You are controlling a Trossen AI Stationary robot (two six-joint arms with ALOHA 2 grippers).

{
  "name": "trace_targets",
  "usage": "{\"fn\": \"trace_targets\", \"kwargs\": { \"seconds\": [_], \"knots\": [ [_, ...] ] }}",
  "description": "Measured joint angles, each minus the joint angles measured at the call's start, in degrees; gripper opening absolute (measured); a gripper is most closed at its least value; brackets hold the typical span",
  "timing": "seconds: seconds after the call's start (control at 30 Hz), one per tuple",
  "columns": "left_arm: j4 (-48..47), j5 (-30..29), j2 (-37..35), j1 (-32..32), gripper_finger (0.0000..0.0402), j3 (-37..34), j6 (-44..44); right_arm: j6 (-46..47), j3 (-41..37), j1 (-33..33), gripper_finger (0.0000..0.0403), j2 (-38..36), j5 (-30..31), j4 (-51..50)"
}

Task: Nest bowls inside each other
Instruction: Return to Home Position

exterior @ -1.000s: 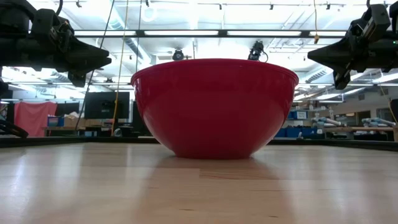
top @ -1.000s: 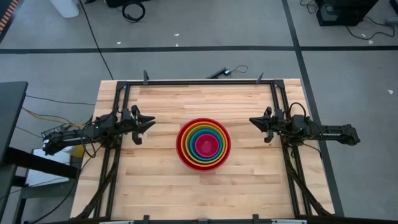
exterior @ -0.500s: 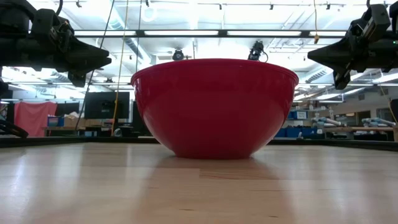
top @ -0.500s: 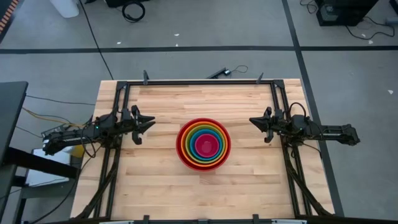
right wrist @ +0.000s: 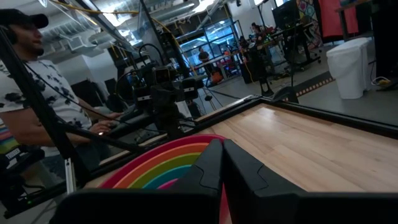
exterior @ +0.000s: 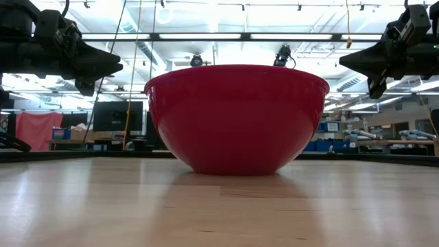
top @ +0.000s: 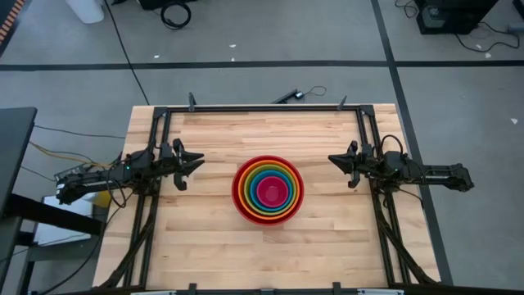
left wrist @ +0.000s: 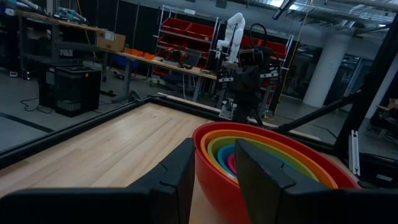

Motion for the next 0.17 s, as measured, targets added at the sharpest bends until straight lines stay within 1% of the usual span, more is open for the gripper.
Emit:
{"fn": "trace_targets", "kwargs": {
  "seconds": [0.17],
  "knots": [
    [0.0, 0.0, -0.02, 0.0, 0.0117, 0.0, 0.0, 0.0, 0.01, 0.02, 0.0019, 0.0, 0.0, 0.0]
  ]
}}
